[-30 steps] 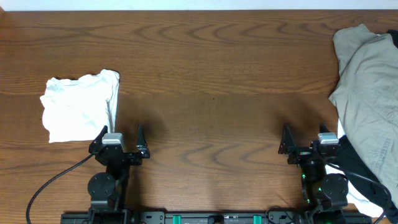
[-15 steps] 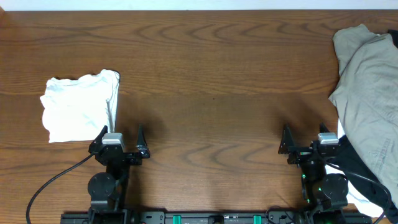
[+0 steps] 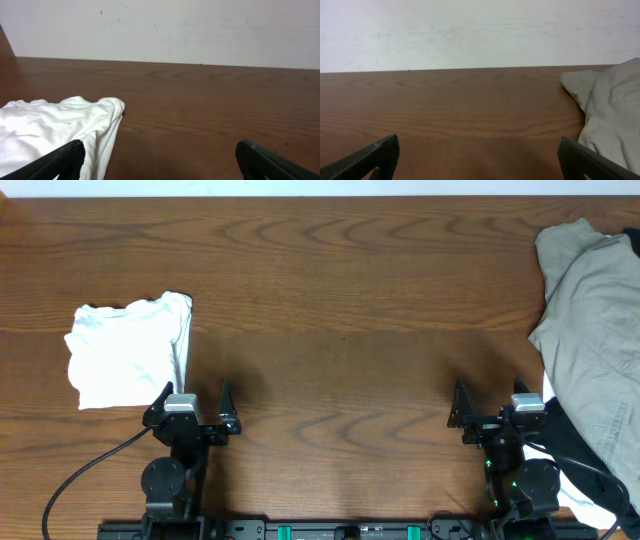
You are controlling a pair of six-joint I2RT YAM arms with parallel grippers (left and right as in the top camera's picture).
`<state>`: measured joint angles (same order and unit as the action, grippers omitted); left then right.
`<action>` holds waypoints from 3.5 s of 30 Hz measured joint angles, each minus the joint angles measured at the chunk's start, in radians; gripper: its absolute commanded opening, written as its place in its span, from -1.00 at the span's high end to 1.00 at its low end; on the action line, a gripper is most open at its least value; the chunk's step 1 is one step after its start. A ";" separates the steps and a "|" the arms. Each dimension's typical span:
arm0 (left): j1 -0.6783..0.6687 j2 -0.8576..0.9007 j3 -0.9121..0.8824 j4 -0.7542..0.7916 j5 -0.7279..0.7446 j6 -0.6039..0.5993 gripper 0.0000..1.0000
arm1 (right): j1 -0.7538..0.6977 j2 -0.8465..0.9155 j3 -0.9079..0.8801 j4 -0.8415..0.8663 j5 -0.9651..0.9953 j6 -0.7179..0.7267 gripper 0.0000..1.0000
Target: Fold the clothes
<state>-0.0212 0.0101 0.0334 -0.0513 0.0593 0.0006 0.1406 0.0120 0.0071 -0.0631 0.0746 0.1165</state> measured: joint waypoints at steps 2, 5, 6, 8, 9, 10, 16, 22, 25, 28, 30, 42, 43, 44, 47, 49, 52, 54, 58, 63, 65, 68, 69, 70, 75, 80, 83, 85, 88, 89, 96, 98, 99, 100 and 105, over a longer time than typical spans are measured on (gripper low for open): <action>0.000 0.000 0.000 0.000 0.000 0.000 -0.96 | 0.000 0.000 0.000 0.000 0.000 0.000 -0.99; 0.000 0.000 0.000 0.000 0.000 0.000 -0.96 | 0.000 0.000 0.000 0.000 0.000 0.000 -0.98; 0.000 0.000 0.000 0.000 0.000 0.000 -0.96 | 0.000 0.000 0.000 0.000 0.000 0.000 -0.98; 0.000 0.000 0.000 0.000 0.000 0.000 -0.96 | 0.000 0.000 0.000 0.000 0.000 0.000 -0.99; 0.000 0.000 0.000 0.000 0.000 0.000 -0.96 | 0.000 0.000 0.000 0.000 0.000 0.000 -0.99; 0.000 0.000 0.000 0.000 0.000 0.000 -0.96 | 0.000 0.000 0.000 0.000 0.000 0.000 -0.99; 0.000 0.000 0.000 0.000 0.000 0.000 -0.96 | 0.000 0.000 0.000 0.000 0.000 0.000 -0.98; 0.000 0.000 0.000 0.000 0.000 0.000 -0.96 | 0.000 0.000 0.000 -0.001 -0.013 0.007 -0.99; 0.000 0.000 0.000 0.001 0.000 -0.003 -0.96 | 0.000 0.000 0.000 -0.002 -0.026 0.021 -0.99; 0.000 0.000 0.000 0.000 0.000 -0.031 -0.96 | 0.000 0.000 0.000 -0.007 -0.037 0.037 -0.99; 0.000 0.000 0.000 0.000 0.000 -0.059 -0.96 | 0.000 0.002 0.004 -0.020 -0.042 0.043 -0.98; 0.000 0.262 0.255 -0.181 -0.008 -0.106 -0.96 | 0.000 0.274 0.363 -0.312 -0.003 0.059 -0.98; 0.000 0.306 0.304 -0.198 -0.008 -0.106 -0.96 | 0.000 0.320 0.408 -0.336 -0.002 0.059 -0.99; 0.000 0.359 0.362 -0.223 -0.008 -0.106 -0.96 | 0.000 0.372 0.456 -0.370 0.000 0.059 -0.98; 0.000 0.490 0.496 -0.293 -0.003 -0.106 -0.96 | 0.000 0.528 0.599 -0.498 0.000 0.059 -0.99; 0.000 0.582 0.582 -0.345 0.025 -0.105 -0.96 | 0.000 0.642 0.702 -0.592 -0.009 0.059 -0.98; 0.000 0.701 0.684 -0.396 0.087 -0.105 -0.96 | 0.000 0.772 0.819 -0.686 -0.035 0.059 -0.98; 0.000 0.754 0.723 -0.402 0.120 -0.105 -0.96 | 0.000 0.835 0.879 -0.738 -0.047 0.058 -0.99; 0.000 0.782 0.747 -0.413 0.157 -0.106 -0.96 | -0.017 0.893 0.930 -0.768 -0.026 0.068 -0.98; 0.000 0.767 0.747 -0.431 0.178 -0.109 -0.96 | -0.198 0.932 0.960 -0.793 0.022 0.095 -0.98; 0.000 0.764 0.747 -0.432 0.179 -0.109 -0.96 | -0.338 0.952 0.977 -0.785 0.040 0.100 -0.99; 0.000 0.766 0.747 -0.432 0.179 -0.109 -0.96 | -0.551 0.989 0.997 -0.742 0.034 0.103 -0.98; 0.000 0.768 0.747 -0.432 0.179 -0.109 -0.96 | -0.628 1.011 1.003 -0.728 0.036 0.102 -0.99; 0.000 0.769 0.747 -0.432 0.179 -0.109 -0.96 | -0.697 1.033 1.007 -0.719 0.031 0.100 -0.99; 0.000 0.789 0.747 -0.433 0.179 -0.109 -0.96 | -0.971 1.188 1.011 -0.702 0.003 0.111 -0.86; 0.000 0.792 0.747 -0.436 0.182 -0.109 -0.96 | -1.147 1.369 1.011 -0.673 -0.058 0.133 -0.72; 0.000 0.793 0.747 -0.437 0.182 -0.109 -0.96 | -1.187 1.453 1.011 -0.681 -0.076 0.142 -0.66; 0.000 0.792 0.747 -0.438 0.182 -0.109 -0.96 | -1.196 1.497 1.011 -0.690 -0.084 0.144 -0.66; 0.000 0.792 0.747 -0.438 0.182 -0.109 -0.96 | -1.198 1.533 1.011 -0.702 -0.084 0.144 -0.66; 0.000 0.793 0.747 -0.438 0.182 -0.109 -0.96 | -1.198 1.537 1.011 -0.705 -0.082 0.144 -0.66; 0.000 0.792 0.747 -0.438 0.182 -0.109 -0.96 | -1.200 1.537 1.011 -0.719 -0.048 0.148 -0.68; 0.000 0.793 0.747 -0.438 0.182 -0.109 -0.96 | -1.202 1.537 1.016 -0.732 -0.048 0.151 -0.68; 0.000 0.793 0.747 -0.437 0.182 -0.109 -0.96 | -1.202 1.537 1.025 -0.746 -0.049 0.150 -0.68; 0.000 0.793 0.747 -0.438 0.182 -0.109 -0.96 | -1.202 1.537 1.043 -0.765 -0.055 0.147 -0.68; 0.000 0.818 0.747 -0.437 0.182 -0.109 -0.96 | -1.171 1.537 1.187 -0.853 -0.080 0.111 -0.68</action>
<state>-0.0212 0.8276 0.7807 -0.4885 0.2409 -0.1081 -1.0306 1.5494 1.1942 -0.9161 -0.0051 0.2276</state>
